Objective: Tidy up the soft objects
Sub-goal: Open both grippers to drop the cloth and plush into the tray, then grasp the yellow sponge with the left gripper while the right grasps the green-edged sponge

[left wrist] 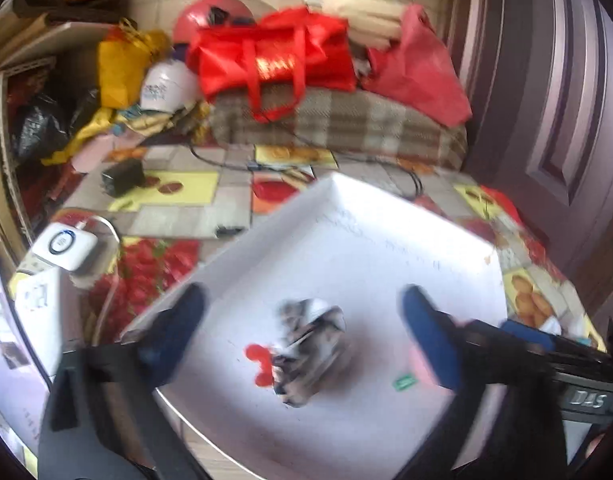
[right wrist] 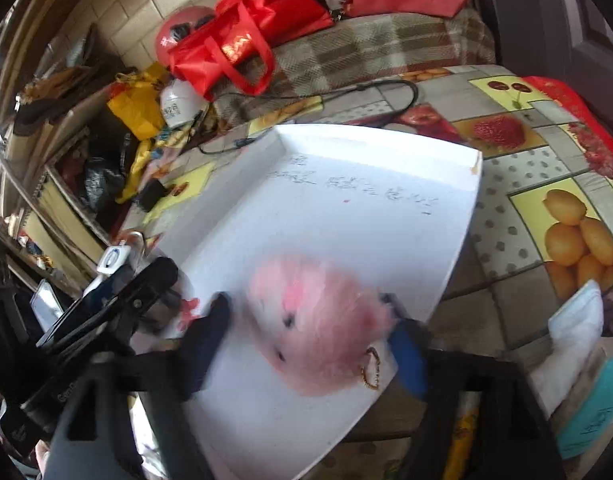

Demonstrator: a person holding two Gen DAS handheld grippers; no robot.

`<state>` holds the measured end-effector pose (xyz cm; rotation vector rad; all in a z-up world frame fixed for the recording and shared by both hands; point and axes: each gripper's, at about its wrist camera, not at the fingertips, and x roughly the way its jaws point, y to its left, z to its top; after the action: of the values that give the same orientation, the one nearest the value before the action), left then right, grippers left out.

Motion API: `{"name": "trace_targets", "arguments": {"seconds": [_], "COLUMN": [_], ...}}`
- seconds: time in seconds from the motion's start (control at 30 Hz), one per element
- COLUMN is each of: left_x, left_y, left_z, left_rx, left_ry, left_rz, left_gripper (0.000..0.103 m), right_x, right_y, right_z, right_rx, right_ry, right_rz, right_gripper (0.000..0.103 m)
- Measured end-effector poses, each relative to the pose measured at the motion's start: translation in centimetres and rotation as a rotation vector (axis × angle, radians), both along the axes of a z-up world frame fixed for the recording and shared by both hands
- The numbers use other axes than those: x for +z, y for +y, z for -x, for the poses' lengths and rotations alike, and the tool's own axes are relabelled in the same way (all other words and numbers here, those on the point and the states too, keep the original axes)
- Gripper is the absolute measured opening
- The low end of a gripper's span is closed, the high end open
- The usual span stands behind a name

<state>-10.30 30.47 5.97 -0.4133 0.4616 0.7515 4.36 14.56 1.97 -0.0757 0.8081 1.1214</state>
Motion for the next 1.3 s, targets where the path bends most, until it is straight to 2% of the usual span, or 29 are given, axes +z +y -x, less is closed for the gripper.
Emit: {"name": "trace_targets", "arguments": {"seconds": [0.03, 0.23, 0.33, 0.4, 0.47, 0.53, 0.63, 0.77, 0.87, 0.9, 0.93, 1.0, 1.1, 1.2, 1.23, 1.3], "left_x": [0.2, 1.9, 2.7, 3.1, 3.2, 3.2, 2.9, 2.0, 1.7, 1.7, 1.8, 1.9, 2.2, 2.7, 2.8, 2.7], "left_y": [0.0, -1.4, -2.6, -3.5, -4.5, -5.3, -6.1, -6.2, -6.1, -6.1, -6.2, -6.3, -6.7, -7.8, -8.3, -9.5], "left_z": [0.3, 0.7, 0.9, 1.0, 1.6, 2.0, 2.1, 1.8, 1.6, 1.7, 1.7, 1.8, 1.8, 1.6, 1.4, 0.6], "left_rx": [0.004, -0.036, -0.077, -0.111, -0.143, -0.159, -0.173, -0.185, -0.194, -0.197, -0.202, -0.208, -0.234, -0.282, -0.306, -0.384], "left_ry": [-0.015, -0.057, -0.079, -0.094, -0.111, -0.116, -0.111, -0.095, -0.093, -0.096, -0.099, -0.102, -0.114, -0.122, -0.122, -0.11], "left_rz": [0.006, -0.031, -0.044, -0.037, -0.028, -0.031, -0.035, -0.024, -0.012, -0.014, -0.018, -0.022, -0.03, -0.051, -0.053, -0.034], "left_gripper": [0.103, 0.103, 0.103, 0.103, 0.103, 0.103, 0.103, 0.103, 0.103, 0.103, 0.103, 0.103, 0.103, 0.103, 0.103, 0.103], "right_x": [0.2, 1.9, 2.8, 3.3, 3.2, 2.4, 0.6, -1.5, -2.8, -3.3, -3.9, -4.7, -3.2, 0.8, 2.3, 3.9], "right_y": [-0.4, -4.2, -6.6, -8.1, -9.0, -9.2, -8.8, -7.0, -5.4, -5.2, -4.7, -4.4, -6.5, -11.0, -13.4, -16.8], "right_z": [-0.1, -0.1, 0.7, 1.8, 3.5, 5.8, 9.2, 11.1, 11.2, 11.3, 11.4, 11.1, 10.8, 8.1, 6.4, 4.2], "right_rx": [-0.006, -0.024, 0.001, 0.065, 0.174, 0.323, 0.449, 0.533, 0.564, 0.571, 0.582, 0.597, 0.584, 0.466, 0.393, 0.28], "right_ry": [-0.003, -0.005, -0.054, -0.116, -0.212, -0.312, -0.473, -0.562, -0.576, -0.58, -0.579, -0.556, -0.527, -0.447, -0.414, -0.386], "right_rz": [-0.015, -0.109, -0.144, -0.16, -0.124, -0.045, 0.045, 0.124, 0.171, 0.185, 0.215, 0.255, 0.185, 0.021, -0.047, -0.122], "right_gripper": [0.103, 0.103, 0.103, 0.103, 0.103, 0.103, 0.103, 0.101, 0.088, 0.08, 0.064, 0.04, 0.038, 0.038, 0.038, 0.038]}}
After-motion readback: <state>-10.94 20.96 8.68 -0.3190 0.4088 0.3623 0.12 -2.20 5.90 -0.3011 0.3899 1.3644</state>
